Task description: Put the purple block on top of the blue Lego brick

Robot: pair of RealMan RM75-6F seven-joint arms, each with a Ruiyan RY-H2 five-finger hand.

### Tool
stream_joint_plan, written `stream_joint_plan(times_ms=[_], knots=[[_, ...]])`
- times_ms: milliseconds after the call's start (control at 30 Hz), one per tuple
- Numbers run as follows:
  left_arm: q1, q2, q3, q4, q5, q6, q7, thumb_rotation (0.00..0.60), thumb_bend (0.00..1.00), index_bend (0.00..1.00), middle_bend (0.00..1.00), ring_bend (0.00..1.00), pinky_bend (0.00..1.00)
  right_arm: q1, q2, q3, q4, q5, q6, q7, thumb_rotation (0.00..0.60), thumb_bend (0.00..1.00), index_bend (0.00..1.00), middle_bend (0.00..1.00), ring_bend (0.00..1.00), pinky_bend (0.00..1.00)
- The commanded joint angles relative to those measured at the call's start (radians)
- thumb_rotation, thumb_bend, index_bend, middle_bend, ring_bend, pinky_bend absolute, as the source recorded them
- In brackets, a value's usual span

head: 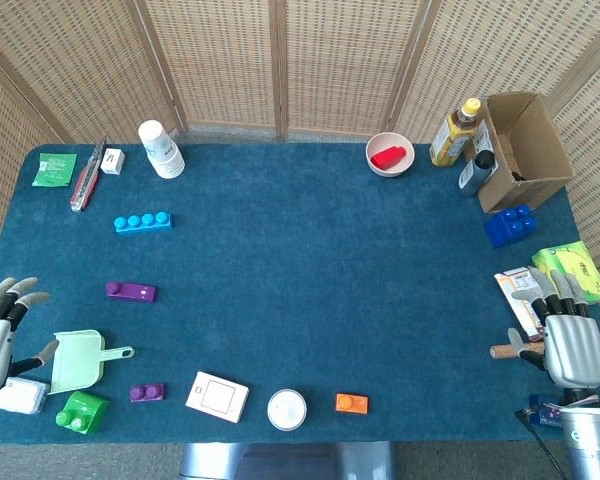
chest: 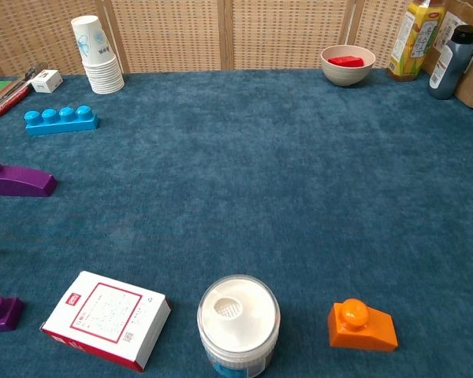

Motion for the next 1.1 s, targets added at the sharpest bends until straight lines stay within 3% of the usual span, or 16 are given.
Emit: stream_joint_plan(times_ms=[33, 333, 600, 767, 1100], knots=[[-0.004, -0.001, 0.001, 0.006, -0.001, -0.010, -0.005, 0.600, 0.27, 0.30, 0.20, 0.13, 0.00, 0.004, -0.001, 0.001, -0.003, -0.001, -0.003, -0.003, 0.600, 0.29, 0.32, 0.13, 0.00, 0.00], [-0.047, 0.065, 0.006, 0.012, 0.003, -0.098, -0.053, 0.600, 0.27, 0.31, 0.19, 0.12, 0.00, -0.002, 0.007, -0.005, -0.016, -0.016, 0.013, 0.005, 0.600, 0.29, 0.32, 0.13, 0.00, 0.00], [-0.139, 0.108, -0.011, 0.044, -0.053, -0.277, -0.115, 0.600, 0.28, 0.34, 0.17, 0.08, 0.00, -0.005, 0.007, -0.001, -0.015, -0.002, 0.015, 0.002, 0.600, 0.29, 0.32, 0.13, 0.00, 0.00], [-0.232, 0.063, -0.037, 0.149, -0.098, -0.429, -0.194, 0.600, 0.28, 0.33, 0.15, 0.05, 0.00, -0.004, 0.006, 0.013, -0.011, 0.023, 0.013, 0.004, 0.600, 0.29, 0.33, 0.14, 0.00, 0.00], [-0.341, -0.049, -0.042, 0.341, -0.099, -0.572, -0.254, 0.599, 0.28, 0.34, 0.15, 0.03, 0.00, 0.002, 0.004, 0.028, -0.004, 0.059, -0.001, -0.015, 0.600, 0.29, 0.33, 0.14, 0.00, 0.00]])
